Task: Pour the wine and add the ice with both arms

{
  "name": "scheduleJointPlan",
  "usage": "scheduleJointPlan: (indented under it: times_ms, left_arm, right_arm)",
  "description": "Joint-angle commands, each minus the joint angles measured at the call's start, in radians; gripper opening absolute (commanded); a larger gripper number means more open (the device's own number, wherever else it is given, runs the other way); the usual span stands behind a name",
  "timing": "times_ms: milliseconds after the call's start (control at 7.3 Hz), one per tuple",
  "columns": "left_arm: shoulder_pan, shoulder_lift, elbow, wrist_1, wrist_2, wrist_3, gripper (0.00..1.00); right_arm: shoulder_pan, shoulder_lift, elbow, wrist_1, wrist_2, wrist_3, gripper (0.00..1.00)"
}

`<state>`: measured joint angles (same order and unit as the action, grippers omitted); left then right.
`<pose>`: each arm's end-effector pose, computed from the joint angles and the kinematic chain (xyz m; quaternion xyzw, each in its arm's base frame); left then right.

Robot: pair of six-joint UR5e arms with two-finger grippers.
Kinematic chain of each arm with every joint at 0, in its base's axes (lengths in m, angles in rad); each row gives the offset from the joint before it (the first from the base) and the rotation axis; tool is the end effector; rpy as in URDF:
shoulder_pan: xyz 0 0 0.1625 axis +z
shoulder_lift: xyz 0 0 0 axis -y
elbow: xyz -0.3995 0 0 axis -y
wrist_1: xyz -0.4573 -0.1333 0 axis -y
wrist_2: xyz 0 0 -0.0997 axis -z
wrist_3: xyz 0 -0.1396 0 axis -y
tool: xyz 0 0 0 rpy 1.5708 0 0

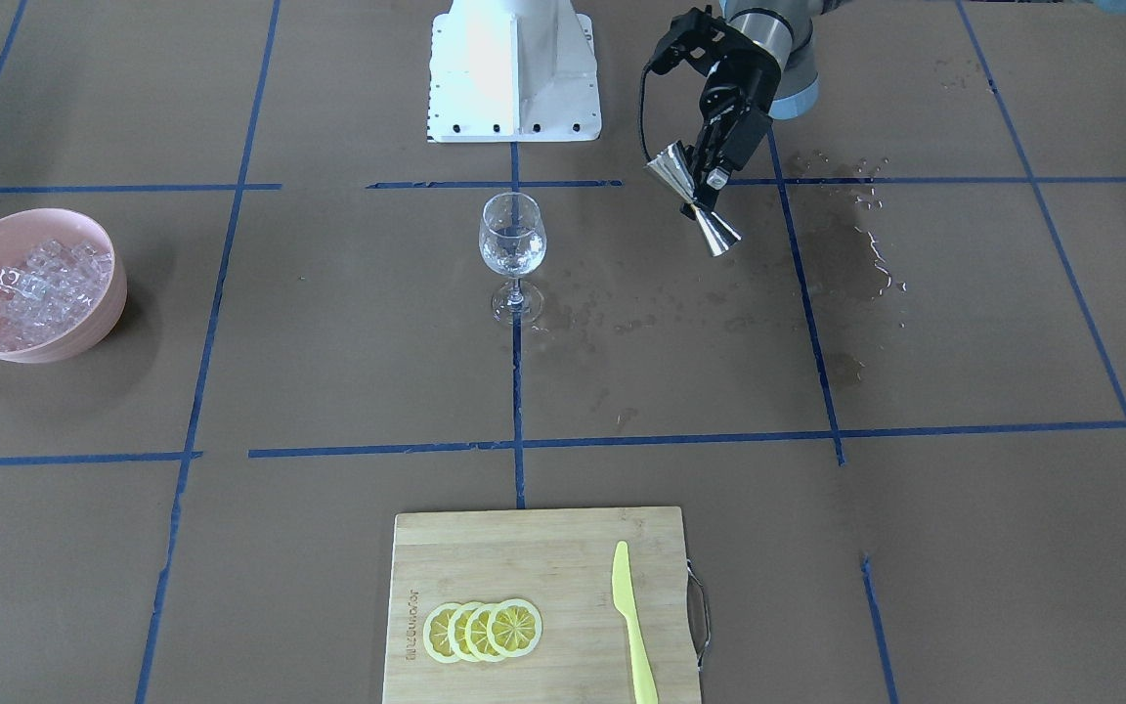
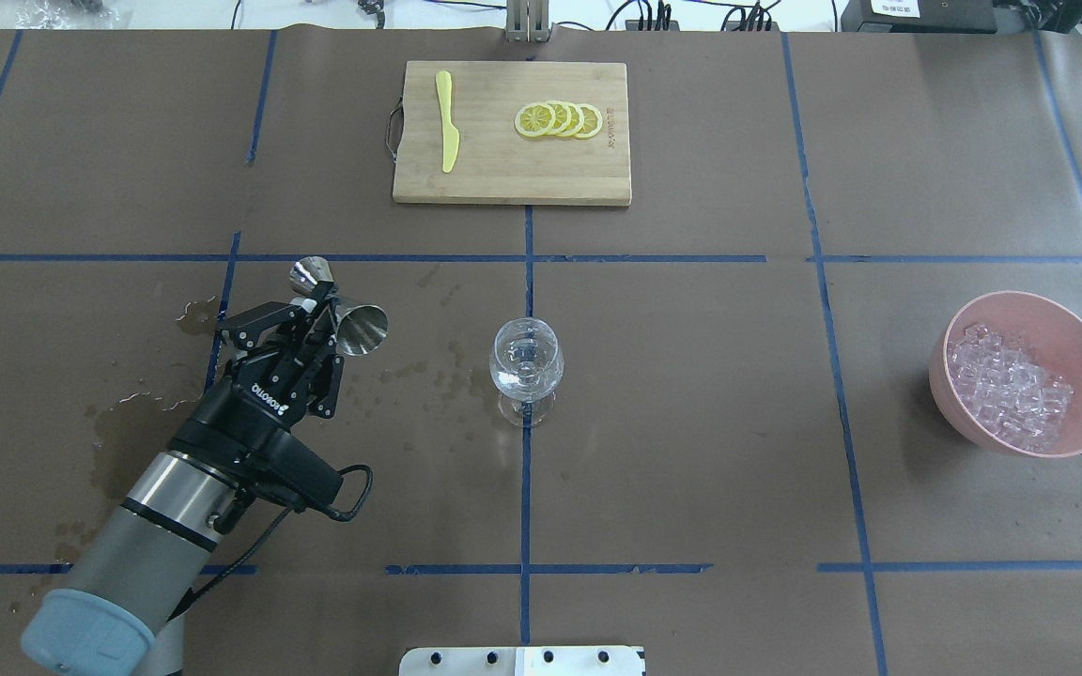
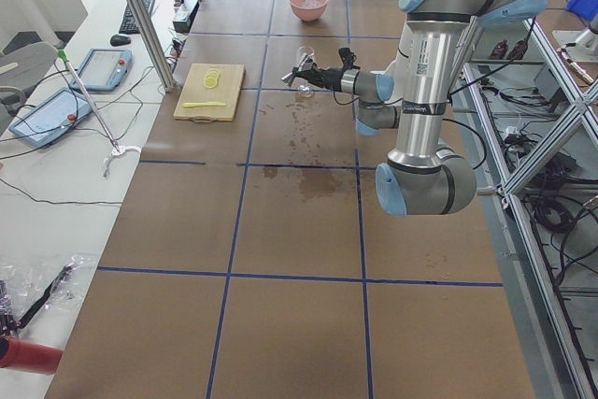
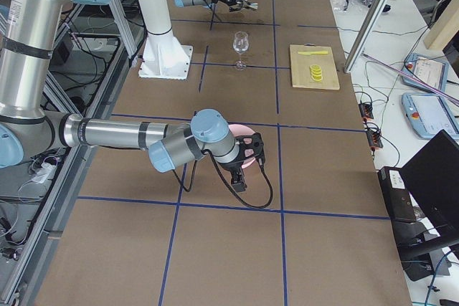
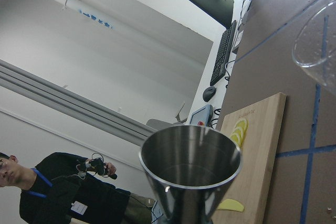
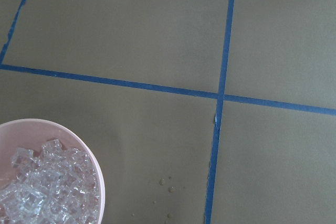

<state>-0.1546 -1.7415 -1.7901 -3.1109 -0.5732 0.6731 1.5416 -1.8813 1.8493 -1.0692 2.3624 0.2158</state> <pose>0.4818 -0.3287 0.2624 0.7715 0.0083 0.2349 0.5912 0.0203 -0.4691 0.5999 0.1672 -0.3984 -0.0057 0.9018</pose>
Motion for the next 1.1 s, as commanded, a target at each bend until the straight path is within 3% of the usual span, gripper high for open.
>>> scheduleJointPlan:
  times_ms: [0, 548, 959]
  left_arm:
    - [-0.002, 0.098, 0.0, -0.092, -0.02, -0.094, 0.0]
    - [-0.002, 0.278, 0.0, -0.264, -0.158, -0.339, 0.0]
    - [-0.002, 0.348, 0.003, -0.27, -0.16, -0.616, 0.0]
  right_arm:
    - [0.0, -0.002, 0.001, 0.0, 0.0, -0.001, 1.0]
    - [0.0, -0.002, 0.001, 0.0, -0.003, -0.003, 1.0]
    - [0.0, -0.004, 0.002, 0.0, -0.003, -0.001, 1.0]
